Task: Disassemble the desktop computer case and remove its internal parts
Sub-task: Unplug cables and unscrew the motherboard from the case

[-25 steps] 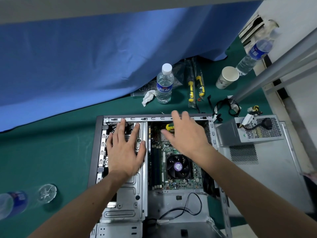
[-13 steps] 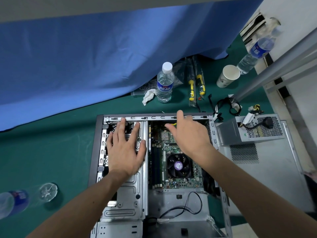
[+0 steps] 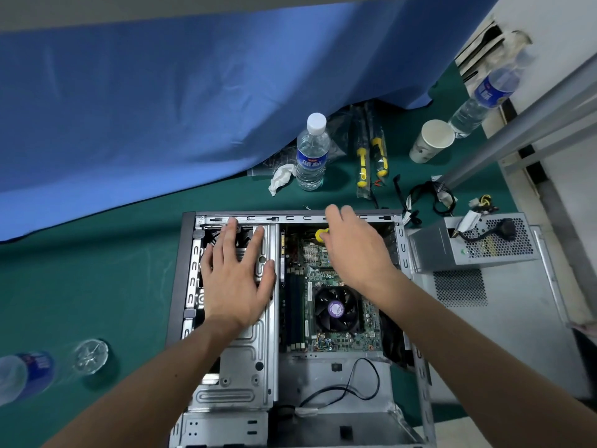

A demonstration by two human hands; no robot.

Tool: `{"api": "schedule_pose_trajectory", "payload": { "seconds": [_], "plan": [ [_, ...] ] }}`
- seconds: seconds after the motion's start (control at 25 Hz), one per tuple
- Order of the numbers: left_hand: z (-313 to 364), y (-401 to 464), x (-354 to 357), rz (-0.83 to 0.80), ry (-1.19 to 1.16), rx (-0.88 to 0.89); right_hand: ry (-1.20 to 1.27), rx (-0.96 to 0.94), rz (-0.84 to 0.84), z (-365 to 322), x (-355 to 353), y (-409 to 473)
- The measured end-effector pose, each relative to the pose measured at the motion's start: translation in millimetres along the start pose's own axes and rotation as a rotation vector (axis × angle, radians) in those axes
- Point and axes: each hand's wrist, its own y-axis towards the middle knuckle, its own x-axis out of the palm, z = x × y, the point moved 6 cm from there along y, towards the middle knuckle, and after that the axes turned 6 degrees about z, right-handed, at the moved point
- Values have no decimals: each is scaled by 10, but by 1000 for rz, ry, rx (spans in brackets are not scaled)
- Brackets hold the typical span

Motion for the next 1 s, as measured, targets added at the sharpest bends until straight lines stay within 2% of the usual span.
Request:
{"api": "schedule_pose_trajectory", "payload": {
  "seconds": [0.12, 0.32, 0.44, 0.52, 0.6, 0.72, 0.76, 0.92, 1.0],
  "plan": [
    [1, 0, -6, 3, 7, -2, 119, -119, -20, -50, -1, -24],
    [1, 6, -5, 4, 10, -1, -34, 148, 5, 83, 18, -47],
    [4, 4, -2, -1, 10, 4, 97, 12, 22, 15, -9, 1],
    [2, 8, -4, 4, 9, 0, 174, -96, -25, -48, 4, -21],
    [2, 9, -5, 0, 9, 4, 175, -69, -7, -72, 1, -52],
    [5, 10, -3, 0, 12, 2, 23, 106, 38, 7, 12, -70],
    [5, 9, -4, -1, 11, 1, 31, 113, 42, 9, 16, -56],
    [7, 7, -11, -1, 11, 1, 208, -72, -3, -73, 11, -34],
    [11, 5, -19, -4, 8, 3, 234, -58, 2, -85, 16, -78]
  ]
}}
